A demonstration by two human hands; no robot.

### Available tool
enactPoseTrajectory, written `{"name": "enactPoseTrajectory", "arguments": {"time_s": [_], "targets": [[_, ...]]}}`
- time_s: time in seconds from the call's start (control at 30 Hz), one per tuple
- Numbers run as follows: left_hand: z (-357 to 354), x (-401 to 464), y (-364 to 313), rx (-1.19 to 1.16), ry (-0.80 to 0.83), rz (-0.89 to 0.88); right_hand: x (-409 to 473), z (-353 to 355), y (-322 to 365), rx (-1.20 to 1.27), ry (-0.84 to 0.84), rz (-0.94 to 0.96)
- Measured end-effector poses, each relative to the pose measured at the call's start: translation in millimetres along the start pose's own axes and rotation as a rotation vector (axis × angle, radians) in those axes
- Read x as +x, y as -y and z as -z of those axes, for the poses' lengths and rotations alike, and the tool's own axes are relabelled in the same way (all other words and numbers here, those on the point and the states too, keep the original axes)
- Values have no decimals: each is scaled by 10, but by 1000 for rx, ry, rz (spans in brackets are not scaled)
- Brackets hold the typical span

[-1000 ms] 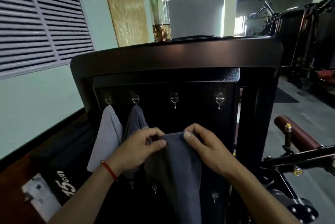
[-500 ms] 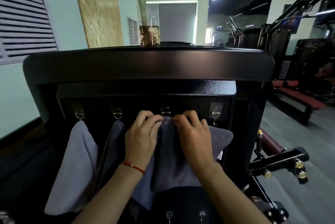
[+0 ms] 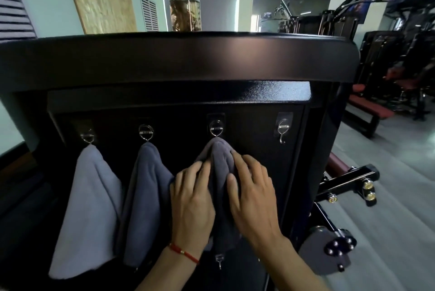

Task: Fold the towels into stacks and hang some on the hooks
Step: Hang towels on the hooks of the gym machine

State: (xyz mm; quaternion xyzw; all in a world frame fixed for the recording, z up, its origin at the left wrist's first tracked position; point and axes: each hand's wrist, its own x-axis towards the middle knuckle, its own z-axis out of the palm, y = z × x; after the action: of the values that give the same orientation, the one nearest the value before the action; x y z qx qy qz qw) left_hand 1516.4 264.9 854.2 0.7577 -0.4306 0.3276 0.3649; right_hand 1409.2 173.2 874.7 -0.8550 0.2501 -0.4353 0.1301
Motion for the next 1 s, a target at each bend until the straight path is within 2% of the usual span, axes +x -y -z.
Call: {"name": "enactPoseTrajectory", "arguments": {"time_s": [0.13, 0.3, 0.37, 0.43, 0.5, 0.57, 0.63, 0.67, 0.73, 0.8, 0.9, 1.0], "targets": [[28, -143, -163, -238, 90, 198, -129, -24, 37, 326, 19, -179], [219, -175, -325, -456, 153, 368, -152, 123, 100, 836, 216, -342], [337, -158, -325, -456, 198, 358, -184, 166, 75, 910, 287, -350], [454, -108, -343, -595, 273, 400, -225, 183, 53, 944, 343, -343], [517, -63, -357, -761, 324, 476, -266, 214, 37, 948, 351, -308], [488, -89, -329, -791, 349, 520, -306, 249, -5, 903, 336, -233], [405, -216, -272, -705, 417, 489, -351, 239, -113, 792, 328, -169], [358, -302, -226, -558, 421, 435, -379, 209, -188, 696, 318, -147], [288, -443, -151, -209, 320, 288, -452, 133, -343, 433, 283, -145], [253, -533, -106, -20, 223, 124, -528, 52, -443, 203, 214, -130], [252, -540, -83, 95, 210, -51, -566, -28, -453, 214, 157, -67], [201, -515, -44, 152, 281, -48, -564, -20, -424, 150, 294, -4]]}}
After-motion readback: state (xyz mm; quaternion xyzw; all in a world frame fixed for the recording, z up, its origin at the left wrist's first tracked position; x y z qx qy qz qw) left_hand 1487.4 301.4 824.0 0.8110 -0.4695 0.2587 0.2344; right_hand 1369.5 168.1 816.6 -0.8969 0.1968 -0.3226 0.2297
